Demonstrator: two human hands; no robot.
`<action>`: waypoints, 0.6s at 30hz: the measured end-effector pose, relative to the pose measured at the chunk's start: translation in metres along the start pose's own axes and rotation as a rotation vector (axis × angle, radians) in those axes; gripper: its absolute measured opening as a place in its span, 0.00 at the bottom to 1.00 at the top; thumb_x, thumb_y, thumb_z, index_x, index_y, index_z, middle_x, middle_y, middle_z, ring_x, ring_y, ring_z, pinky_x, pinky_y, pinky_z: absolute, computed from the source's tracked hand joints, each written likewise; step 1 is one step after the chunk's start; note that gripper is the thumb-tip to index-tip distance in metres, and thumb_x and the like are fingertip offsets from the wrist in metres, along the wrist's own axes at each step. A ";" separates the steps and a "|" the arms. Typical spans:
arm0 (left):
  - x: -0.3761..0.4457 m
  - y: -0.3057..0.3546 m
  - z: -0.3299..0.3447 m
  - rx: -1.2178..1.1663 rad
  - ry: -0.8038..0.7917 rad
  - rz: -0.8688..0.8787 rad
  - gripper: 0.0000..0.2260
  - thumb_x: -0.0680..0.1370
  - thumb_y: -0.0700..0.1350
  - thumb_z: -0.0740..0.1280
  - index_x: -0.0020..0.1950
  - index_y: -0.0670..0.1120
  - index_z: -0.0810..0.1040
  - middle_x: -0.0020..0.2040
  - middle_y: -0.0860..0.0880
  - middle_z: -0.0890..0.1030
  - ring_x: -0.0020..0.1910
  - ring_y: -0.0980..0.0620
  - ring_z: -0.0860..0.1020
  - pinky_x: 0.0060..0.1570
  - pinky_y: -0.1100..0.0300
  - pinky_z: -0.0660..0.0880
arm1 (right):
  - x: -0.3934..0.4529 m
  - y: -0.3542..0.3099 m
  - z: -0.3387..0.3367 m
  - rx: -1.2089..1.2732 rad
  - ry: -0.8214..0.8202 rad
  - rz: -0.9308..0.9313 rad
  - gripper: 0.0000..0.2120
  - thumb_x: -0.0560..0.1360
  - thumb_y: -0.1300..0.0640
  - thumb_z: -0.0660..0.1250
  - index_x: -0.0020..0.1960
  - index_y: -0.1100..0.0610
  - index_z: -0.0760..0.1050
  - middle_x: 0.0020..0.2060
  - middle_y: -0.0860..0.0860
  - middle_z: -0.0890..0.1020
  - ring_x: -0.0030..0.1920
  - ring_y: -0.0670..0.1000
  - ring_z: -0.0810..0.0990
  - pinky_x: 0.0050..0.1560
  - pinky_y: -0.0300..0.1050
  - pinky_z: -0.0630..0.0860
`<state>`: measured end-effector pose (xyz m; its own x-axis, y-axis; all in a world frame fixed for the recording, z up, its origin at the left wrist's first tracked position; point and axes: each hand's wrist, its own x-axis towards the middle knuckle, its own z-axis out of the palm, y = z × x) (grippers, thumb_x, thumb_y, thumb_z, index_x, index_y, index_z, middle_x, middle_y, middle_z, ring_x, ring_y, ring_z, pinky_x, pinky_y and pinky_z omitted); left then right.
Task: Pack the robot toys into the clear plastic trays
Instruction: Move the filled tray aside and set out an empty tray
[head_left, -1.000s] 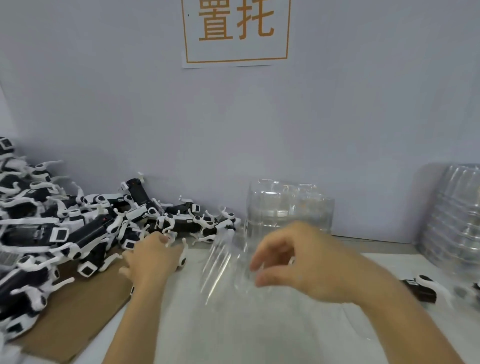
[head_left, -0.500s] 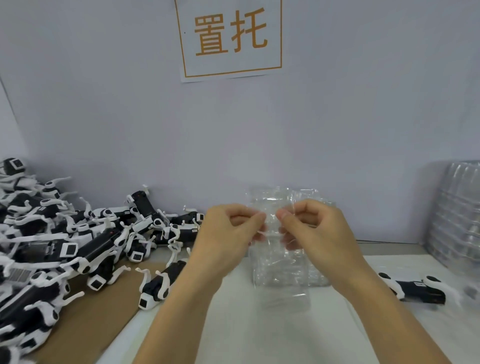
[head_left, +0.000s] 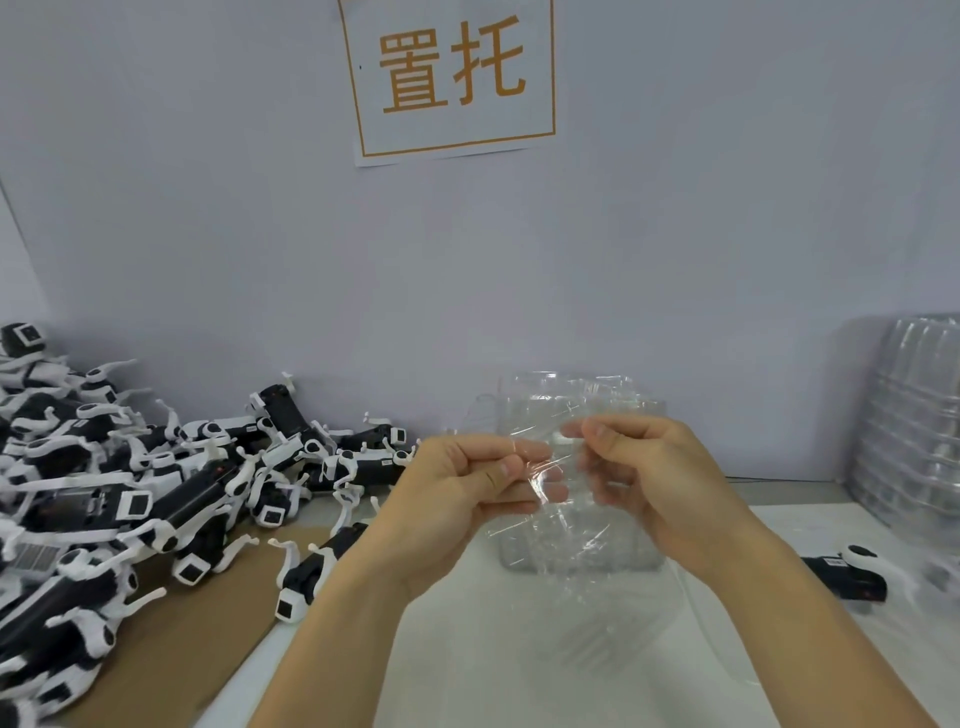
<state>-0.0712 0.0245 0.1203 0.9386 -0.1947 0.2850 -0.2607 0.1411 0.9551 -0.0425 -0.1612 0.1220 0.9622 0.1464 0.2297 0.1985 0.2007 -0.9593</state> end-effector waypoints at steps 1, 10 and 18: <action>0.000 -0.001 0.000 -0.023 -0.009 -0.004 0.10 0.78 0.36 0.65 0.49 0.41 0.86 0.47 0.40 0.86 0.46 0.45 0.86 0.45 0.59 0.81 | 0.000 0.000 -0.001 0.020 -0.016 0.013 0.08 0.78 0.62 0.66 0.46 0.61 0.84 0.30 0.53 0.79 0.29 0.49 0.75 0.29 0.38 0.73; -0.004 -0.003 -0.015 -0.024 -0.058 0.006 0.09 0.72 0.40 0.69 0.49 0.42 0.87 0.47 0.41 0.86 0.44 0.47 0.85 0.47 0.58 0.81 | -0.001 0.002 -0.001 0.017 -0.117 0.018 0.12 0.71 0.55 0.69 0.49 0.61 0.84 0.32 0.53 0.80 0.30 0.48 0.75 0.30 0.38 0.73; 0.000 -0.005 -0.011 -0.103 -0.038 0.033 0.08 0.70 0.41 0.70 0.46 0.43 0.88 0.44 0.40 0.86 0.41 0.47 0.86 0.43 0.57 0.82 | 0.000 0.003 -0.001 0.083 -0.137 0.028 0.13 0.70 0.54 0.69 0.50 0.61 0.83 0.33 0.53 0.79 0.31 0.49 0.74 0.31 0.39 0.74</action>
<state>-0.0679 0.0342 0.1146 0.9200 -0.2252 0.3206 -0.2645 0.2467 0.9323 -0.0423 -0.1614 0.1193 0.9315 0.2831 0.2285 0.1502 0.2728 -0.9503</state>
